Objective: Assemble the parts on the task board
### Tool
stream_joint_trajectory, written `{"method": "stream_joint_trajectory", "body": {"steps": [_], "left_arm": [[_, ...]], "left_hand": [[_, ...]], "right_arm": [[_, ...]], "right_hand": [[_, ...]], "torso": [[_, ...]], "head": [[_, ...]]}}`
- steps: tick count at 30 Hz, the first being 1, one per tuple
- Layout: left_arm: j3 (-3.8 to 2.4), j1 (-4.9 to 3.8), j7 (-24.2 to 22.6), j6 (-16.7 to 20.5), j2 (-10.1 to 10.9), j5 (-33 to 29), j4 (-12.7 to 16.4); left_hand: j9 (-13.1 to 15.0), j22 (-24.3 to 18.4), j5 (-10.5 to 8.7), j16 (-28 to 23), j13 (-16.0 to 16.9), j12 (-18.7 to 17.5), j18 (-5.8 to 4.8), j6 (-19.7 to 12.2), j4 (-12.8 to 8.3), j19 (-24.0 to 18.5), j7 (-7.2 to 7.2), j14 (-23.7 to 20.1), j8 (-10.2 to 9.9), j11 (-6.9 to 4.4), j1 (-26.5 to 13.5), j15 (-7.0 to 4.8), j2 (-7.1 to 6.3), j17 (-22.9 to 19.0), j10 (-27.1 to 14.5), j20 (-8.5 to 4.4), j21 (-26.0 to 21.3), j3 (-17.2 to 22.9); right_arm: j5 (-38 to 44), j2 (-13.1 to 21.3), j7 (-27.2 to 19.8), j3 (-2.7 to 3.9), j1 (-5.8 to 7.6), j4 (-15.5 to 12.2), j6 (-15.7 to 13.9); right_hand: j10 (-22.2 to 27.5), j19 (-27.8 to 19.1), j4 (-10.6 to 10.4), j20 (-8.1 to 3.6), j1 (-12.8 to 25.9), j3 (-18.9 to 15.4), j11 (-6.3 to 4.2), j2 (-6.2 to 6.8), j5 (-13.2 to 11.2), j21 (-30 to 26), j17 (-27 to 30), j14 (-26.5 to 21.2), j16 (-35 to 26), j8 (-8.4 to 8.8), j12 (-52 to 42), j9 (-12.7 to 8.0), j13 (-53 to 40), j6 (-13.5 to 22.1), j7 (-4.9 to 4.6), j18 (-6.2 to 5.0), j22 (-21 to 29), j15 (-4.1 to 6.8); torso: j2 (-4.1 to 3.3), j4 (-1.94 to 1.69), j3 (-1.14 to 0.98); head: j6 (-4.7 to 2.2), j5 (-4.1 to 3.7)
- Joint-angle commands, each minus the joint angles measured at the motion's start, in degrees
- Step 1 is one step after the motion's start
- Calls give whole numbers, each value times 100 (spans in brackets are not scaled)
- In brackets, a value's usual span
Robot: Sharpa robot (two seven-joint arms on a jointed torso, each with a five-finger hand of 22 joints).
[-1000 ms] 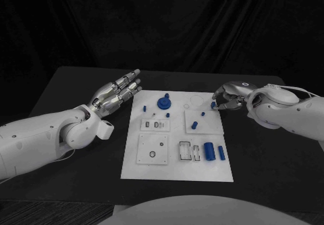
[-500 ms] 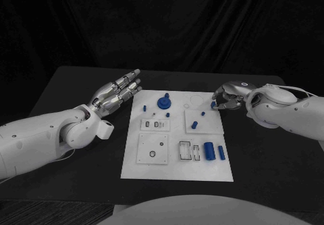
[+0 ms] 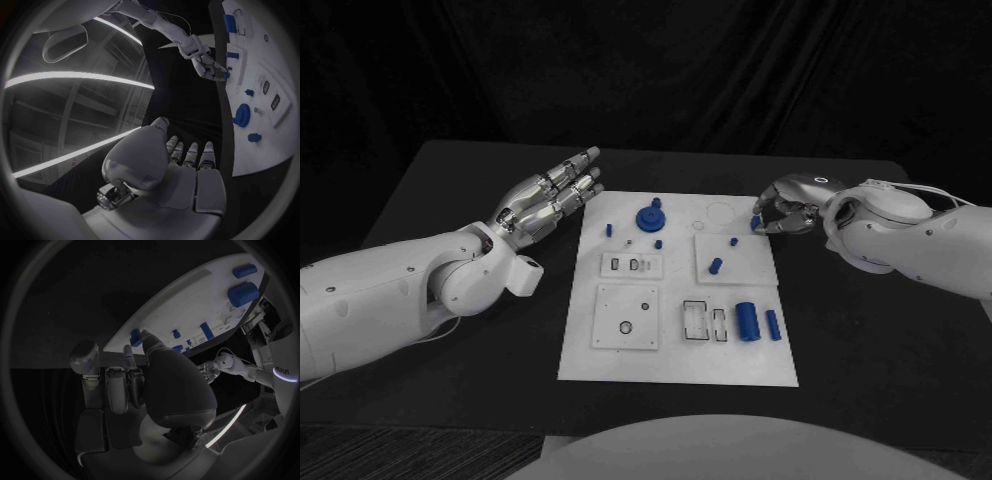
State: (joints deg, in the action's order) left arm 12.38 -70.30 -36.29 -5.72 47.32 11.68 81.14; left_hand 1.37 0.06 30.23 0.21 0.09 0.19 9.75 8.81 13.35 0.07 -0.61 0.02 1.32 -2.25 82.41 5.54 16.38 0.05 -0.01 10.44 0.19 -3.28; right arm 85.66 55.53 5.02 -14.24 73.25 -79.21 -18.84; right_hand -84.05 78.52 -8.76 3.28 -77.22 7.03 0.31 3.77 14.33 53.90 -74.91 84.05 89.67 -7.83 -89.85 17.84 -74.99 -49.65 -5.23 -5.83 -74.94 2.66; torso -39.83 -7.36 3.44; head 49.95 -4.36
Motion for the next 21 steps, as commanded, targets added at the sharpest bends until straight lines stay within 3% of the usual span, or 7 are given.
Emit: {"method": "stream_joint_trajectory", "body": {"steps": [1,13,21], "left_arm": [[-5,8,-42,-86,-8,-2,7],[-5,9,-13,-113,-2,-2,8],[-5,9,8,-121,8,-2,11]], "left_hand": [[2,-6,24,-21,-9,-19,-61,-5,-10,-7,45,-2,9,42,24,42,-22,-5,1,51,-19,29],[1,-6,24,-21,-9,-19,-64,-9,-19,-7,46,-2,8,48,19,56,-23,-5,1,60,-19,45],[1,-6,24,-21,-9,-19,-64,-9,-19,-7,46,-2,8,48,18,57,-23,-5,1,61,-19,46]], "right_arm": [[22,-15,22,3,-30,17,10],[22,-54,5,5,-89,48,-29],[22,-70,84,6,-97,54,-137]], "right_hand": [[-595,20,19,20,-62,-2,8,-16,21,-10,-1509,595,33,-41,-15,17,-1501,-60,-4,-57,-345,14],[-595,25,33,15,-92,6,-4,-34,24,-17,-1509,595,33,-97,-15,65,-1501,-158,11,-57,-354,23],[-595,25,86,-5,-192,74,-36,-160,71,-59,-1509,595,33,-210,-15,183,-1501,-339,51,-62,-366,48]], "torso": [[-1,0,-2],[-3,2,2],[0,-2,-2]], "head": [[0,1],[5,9],[5,4]]}}
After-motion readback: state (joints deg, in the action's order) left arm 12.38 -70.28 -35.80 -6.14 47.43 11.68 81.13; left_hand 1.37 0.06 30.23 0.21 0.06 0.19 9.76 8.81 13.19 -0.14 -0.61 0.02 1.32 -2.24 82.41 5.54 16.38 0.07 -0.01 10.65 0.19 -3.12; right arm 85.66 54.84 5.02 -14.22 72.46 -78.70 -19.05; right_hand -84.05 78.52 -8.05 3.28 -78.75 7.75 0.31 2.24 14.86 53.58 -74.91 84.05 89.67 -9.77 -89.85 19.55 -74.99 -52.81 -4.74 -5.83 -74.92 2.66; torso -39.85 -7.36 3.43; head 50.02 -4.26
